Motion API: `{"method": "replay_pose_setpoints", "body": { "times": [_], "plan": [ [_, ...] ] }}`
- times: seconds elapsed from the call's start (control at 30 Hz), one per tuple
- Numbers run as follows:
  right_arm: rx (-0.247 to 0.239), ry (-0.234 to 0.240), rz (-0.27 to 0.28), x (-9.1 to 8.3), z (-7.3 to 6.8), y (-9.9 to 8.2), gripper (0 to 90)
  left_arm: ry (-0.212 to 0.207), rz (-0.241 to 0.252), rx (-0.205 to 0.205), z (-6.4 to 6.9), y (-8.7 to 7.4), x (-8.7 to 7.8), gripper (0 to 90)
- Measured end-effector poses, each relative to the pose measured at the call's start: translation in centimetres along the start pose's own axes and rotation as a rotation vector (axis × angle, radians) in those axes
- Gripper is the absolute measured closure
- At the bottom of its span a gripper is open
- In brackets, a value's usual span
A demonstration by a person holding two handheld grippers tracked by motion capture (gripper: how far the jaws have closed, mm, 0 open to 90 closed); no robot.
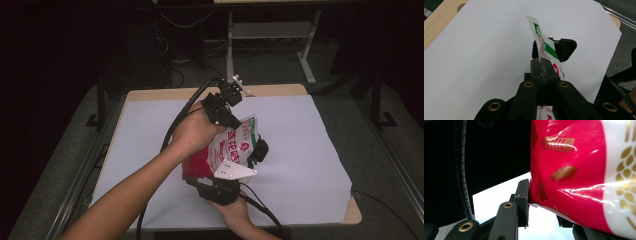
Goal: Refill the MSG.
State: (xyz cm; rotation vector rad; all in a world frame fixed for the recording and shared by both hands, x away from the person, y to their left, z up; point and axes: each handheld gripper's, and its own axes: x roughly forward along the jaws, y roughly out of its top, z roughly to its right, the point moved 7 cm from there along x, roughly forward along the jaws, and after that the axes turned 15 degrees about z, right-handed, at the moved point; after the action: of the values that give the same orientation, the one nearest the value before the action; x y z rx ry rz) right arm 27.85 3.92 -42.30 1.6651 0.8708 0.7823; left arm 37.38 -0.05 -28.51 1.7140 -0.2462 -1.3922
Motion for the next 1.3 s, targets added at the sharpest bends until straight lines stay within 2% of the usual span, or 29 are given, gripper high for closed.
{"method": "replay_pose_setpoints", "body": {
  "times": [0.17, 0.33, 0.6, 1.3],
  "plan": [
    [-0.004, -0.007, -0.004, 0.0, 0.1, 0.0, 67.3, 0.002, 0.003, -0.003, 0.0, 0.1, 0.1, 90.0],
    [-0.038, -0.027, -0.01, 0.0, 0.2, 0.1, 67.2, 0.005, 0.005, -0.006, 0.0, 0.3, 0.1, 90.0],
    [-0.05, -0.037, -0.017, -0.1, 0.2, 0.1, 66.7, 0.005, 0.001, -0.003, 0.0, 0.3, 0.3, 90.0],
    [-0.009, -0.012, 0.018, -0.2, 0.2, 0.7, 67.1, 0.024, -0.021, 0.022, 0.3, 1.1, 0.4, 90.0]
  ]
}}
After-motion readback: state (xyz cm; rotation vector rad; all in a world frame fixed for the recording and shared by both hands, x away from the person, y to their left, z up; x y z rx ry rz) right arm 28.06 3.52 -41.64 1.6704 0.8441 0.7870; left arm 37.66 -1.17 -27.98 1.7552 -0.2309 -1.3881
